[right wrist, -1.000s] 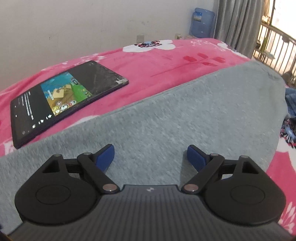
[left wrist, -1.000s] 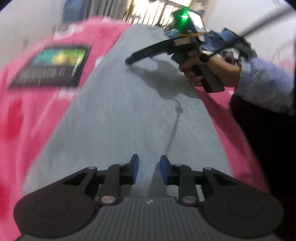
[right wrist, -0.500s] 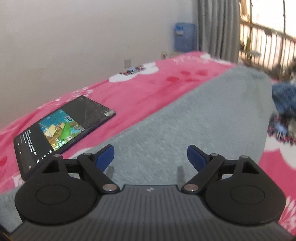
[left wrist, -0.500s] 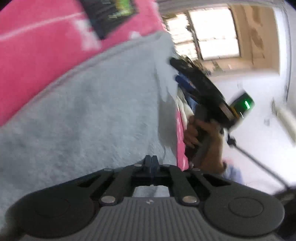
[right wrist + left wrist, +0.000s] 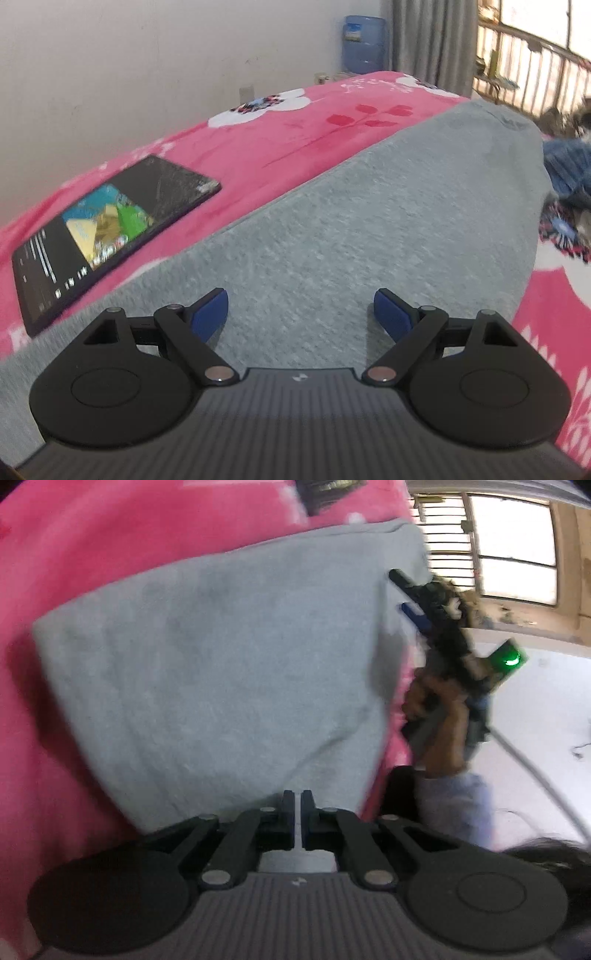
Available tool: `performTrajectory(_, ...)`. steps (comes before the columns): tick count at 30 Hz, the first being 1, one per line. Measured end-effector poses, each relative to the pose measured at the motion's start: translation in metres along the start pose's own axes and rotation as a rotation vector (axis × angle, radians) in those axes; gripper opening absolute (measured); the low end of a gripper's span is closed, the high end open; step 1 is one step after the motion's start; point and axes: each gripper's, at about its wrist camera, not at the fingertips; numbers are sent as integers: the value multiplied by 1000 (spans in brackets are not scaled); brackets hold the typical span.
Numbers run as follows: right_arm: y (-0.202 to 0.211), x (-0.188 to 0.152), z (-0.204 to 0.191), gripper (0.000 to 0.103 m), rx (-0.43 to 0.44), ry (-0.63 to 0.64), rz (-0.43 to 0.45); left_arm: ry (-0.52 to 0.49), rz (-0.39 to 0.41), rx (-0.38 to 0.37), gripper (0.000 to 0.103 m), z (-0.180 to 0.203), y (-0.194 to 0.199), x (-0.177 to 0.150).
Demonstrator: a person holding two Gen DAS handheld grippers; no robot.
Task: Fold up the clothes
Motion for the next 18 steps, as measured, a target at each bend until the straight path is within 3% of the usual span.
performTrajectory(3, 4, 1, 0, 86, -15, 1, 22, -220, 78, 32, 2, 40, 3, 12)
performTrajectory(5, 4, 2, -2, 86, -22, 8, 29, -391, 169, 143, 2, 67, -7, 22)
performTrajectory(7, 3, 1, -1, 86, -31, 7, 23, -482, 213, 225, 2, 78, -23, 32)
performTrajectory(11, 0, 1, 9, 86, -57, -24, 12, -547, 190, 278, 2, 72, -54, 29)
performTrajectory(14, -1, 1, 17, 86, -76, -59, 17, -576, 182, 288, 2, 66, -52, 14)
performTrajectory(18, -7, 1, 19, 87, -58, -78, 13, -426, 159, 221, 2, 38, -37, 8)
Point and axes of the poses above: each gripper's, at about its wrist camera, not at the fingertips, and y roughly against the way its jaws point, z to its right, x to its top, and after that the axes turned 4 degrees about y, right-handed
